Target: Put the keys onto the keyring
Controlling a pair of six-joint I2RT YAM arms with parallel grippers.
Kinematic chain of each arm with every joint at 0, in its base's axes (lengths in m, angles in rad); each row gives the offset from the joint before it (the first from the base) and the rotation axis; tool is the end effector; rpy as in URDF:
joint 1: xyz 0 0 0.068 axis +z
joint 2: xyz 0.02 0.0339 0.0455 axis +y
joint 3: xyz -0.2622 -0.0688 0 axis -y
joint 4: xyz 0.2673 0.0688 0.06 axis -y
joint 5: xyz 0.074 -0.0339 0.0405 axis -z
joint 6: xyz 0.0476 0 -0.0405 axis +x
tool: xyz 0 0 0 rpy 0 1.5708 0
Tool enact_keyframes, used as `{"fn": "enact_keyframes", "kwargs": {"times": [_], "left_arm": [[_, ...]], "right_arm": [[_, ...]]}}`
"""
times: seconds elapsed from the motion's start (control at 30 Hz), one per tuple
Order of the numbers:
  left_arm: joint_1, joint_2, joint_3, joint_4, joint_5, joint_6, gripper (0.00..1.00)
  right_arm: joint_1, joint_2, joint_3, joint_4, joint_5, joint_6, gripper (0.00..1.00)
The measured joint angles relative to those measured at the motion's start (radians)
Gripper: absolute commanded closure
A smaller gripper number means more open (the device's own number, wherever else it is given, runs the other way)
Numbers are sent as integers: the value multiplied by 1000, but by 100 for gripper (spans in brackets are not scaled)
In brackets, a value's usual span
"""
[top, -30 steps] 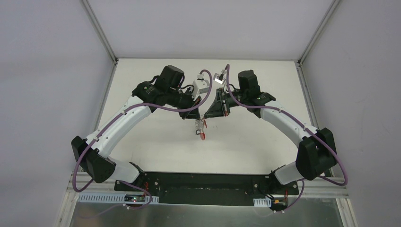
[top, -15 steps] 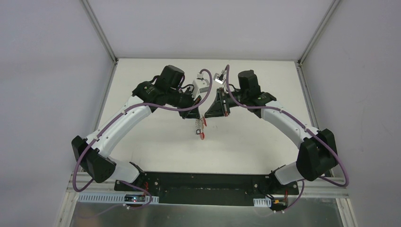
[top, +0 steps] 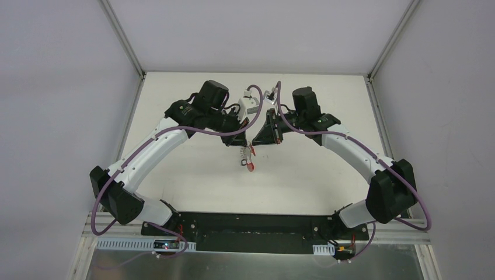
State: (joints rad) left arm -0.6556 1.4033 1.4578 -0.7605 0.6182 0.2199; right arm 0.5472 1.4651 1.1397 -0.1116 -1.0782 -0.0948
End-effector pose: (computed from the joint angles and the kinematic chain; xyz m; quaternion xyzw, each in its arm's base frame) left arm 0.2414 -0.2205 0.3733 0.4821 0.7293 -0.3560 0.3301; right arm 0.2790 0.2191 0.3048 -0.4900 0.6000 0.5254 0.3520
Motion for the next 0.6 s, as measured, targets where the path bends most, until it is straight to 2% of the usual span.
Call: {"fn": "enact_keyframes", "kwargs": {"times": [0.6], "left_arm": [[0,0,0,0,-9,0,100]], "right_arm": [[3,0,1,-6,27,-3,100]]}}
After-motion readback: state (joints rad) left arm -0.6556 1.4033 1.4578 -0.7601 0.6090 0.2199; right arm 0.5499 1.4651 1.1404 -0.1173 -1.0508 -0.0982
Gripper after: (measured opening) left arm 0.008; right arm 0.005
